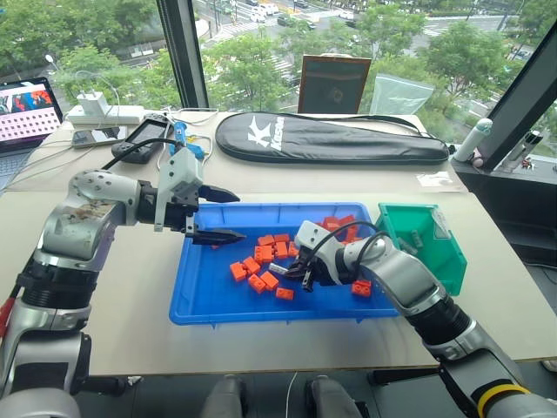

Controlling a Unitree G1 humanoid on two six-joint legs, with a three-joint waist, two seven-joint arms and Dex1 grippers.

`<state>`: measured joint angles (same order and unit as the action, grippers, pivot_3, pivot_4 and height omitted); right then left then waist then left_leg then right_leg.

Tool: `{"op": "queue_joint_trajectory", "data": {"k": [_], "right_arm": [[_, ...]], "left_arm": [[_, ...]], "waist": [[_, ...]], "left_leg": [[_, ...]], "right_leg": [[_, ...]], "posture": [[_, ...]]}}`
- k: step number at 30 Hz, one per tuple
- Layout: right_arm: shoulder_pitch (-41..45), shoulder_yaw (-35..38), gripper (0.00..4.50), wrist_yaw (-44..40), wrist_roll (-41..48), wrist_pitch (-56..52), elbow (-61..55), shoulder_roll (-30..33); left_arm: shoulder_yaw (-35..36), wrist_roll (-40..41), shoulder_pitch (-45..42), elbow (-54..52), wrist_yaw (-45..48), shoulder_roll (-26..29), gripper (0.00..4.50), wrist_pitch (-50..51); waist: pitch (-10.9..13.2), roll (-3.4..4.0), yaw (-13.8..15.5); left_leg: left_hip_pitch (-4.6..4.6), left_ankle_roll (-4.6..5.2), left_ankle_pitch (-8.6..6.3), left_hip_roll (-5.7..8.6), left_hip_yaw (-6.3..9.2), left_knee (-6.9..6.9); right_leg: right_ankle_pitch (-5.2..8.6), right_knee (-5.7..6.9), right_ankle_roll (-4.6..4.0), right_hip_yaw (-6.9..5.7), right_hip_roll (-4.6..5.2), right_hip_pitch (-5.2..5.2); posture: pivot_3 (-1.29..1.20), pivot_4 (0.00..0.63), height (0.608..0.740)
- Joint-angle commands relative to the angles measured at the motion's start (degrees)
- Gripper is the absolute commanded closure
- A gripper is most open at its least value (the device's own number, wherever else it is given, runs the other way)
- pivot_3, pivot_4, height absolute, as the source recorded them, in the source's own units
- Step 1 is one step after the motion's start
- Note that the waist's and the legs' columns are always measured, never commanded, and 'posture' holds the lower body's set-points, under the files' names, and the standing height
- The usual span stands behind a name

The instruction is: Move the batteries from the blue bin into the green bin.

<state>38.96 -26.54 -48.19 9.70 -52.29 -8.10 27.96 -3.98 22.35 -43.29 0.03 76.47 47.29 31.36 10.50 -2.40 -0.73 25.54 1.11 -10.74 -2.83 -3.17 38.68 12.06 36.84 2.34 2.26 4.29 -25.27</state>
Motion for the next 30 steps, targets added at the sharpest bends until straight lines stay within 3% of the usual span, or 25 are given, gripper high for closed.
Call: {"op": "queue_joint_trajectory", "data": {"k": [1,5,8,13,18,20,25,27,30], "right_arm": [[0.2,2.9,4.25,-1.1,1.6,-0.9,-3.5,1.7],[2.4,11.5,4.25,-3.8,7.7,-4.1,-6.7,4.9],[3.2,18.7,4.25,-7.2,10.6,-4.2,-6.0,11.7],[3.7,26.9,4.25,-8.3,8.4,0.1,2.4,25.1],[-1.1,29.3,4.25,-9.3,4.6,5.6,9.2,35.7],[-3.5,29.6,4.25,-9.6,4.7,5.9,9.7,36.8],[-8.2,31.7,4.25,-6.7,6.8,3.3,10.0,32.8],[-9.9,32.2,3.24,-5.0,6.0,4.7,10.3,31.5],[-10.4,33.3,2.39,-3.3,5.5,5.2,9.5,31.2]], "left_arm": [[0.5,0.6,-1.7,-0.6,0.2,0.1,0.0,-0.3],[1.2,1.7,-1.9,-0.7,0.2,-0.3,0.0,0.2],[3.0,5.5,-2.9,-1.0,-0.7,-2.4,0.0,3.7],[4.0,8.2,-5.0,-0.9,-2.3,-4.6,0.0,5.9],[4.1,7.6,-6.8,-0.2,-6.8,-8.4,0.0,5.2],[3.9,7.0,-7.0,-0.2,-8.1,-9.5,0.0,4.4],[3.5,6.5,-7.7,0.7,-9.1,-10.7,0.0,3.4],[3.0,5.8,-8.1,1.4,-9.3,-11.0,0.0,2.4],[3.0,5.4,-8.7,1.9,-10.0,-11.4,0.0,1.6]], "waist": [[0.0,0.0,0.0],[0.0,0.0,0.0],[0.0,0.0,0.3],[0.0,0.0,0.9],[0.0,0.0,0.8],[0.0,0.0,0.7],[0.0,0.0,-0.5],[0.0,0.01,-0.4],[0.0,0.02,-0.2]], "left_leg": [[0.0,0.0,0.0,0.0,0.0,0.0],[0.02,0.0,0.0,0.0,0.0,0.0],[0.02,0.0,0.0,0.01,0.0,0.0],[0.03,0.0,0.0,0.04,-0.01,0.0],[0.01,0.01,-0.01,0.04,-0.03,-0.07],[0.0,0.01,-0.01,0.05,-0.06,-0.07],[-0.05,0.01,0.0,0.03,-0.03,-0.06],[-0.07,0.01,0.0,0.03,-0.02,-0.06],[-0.05,0.01,0.0,0.06,-0.03,-0.05]], "right_leg": [[0.0,0.0,0.0,0.0,0.0,0.0],[0.0,0.0,0.0,0.0,0.01,-0.01],[0.0,-0.01,0.0,0.0,0.02,0.0],[0.0,-0.13,0.01,-0.01,0.07,0.03],[0.01,-0.16,0.01,0.02,0.04,0.02],[0.01,-0.16,0.01,0.05,0.05,0.02],[0.0,-0.09,0.01,0.11,-0.01,0.02],[0.0,-0.07,0.01,0.12,-0.02,0.03],[0.0,-0.08,0.02,0.12,0.02,0.03]], "posture": [[0.0,0.15,0.734],[0.0,0.15,0.734],[0.0,0.15,0.734],[0.0,0.15,0.734],[0.0,0.15,0.734],[0.0,0.15,0.734],[0.0,0.15,0.734],[0.0,0.15,0.734],[0.0,0.15,0.734]]}}
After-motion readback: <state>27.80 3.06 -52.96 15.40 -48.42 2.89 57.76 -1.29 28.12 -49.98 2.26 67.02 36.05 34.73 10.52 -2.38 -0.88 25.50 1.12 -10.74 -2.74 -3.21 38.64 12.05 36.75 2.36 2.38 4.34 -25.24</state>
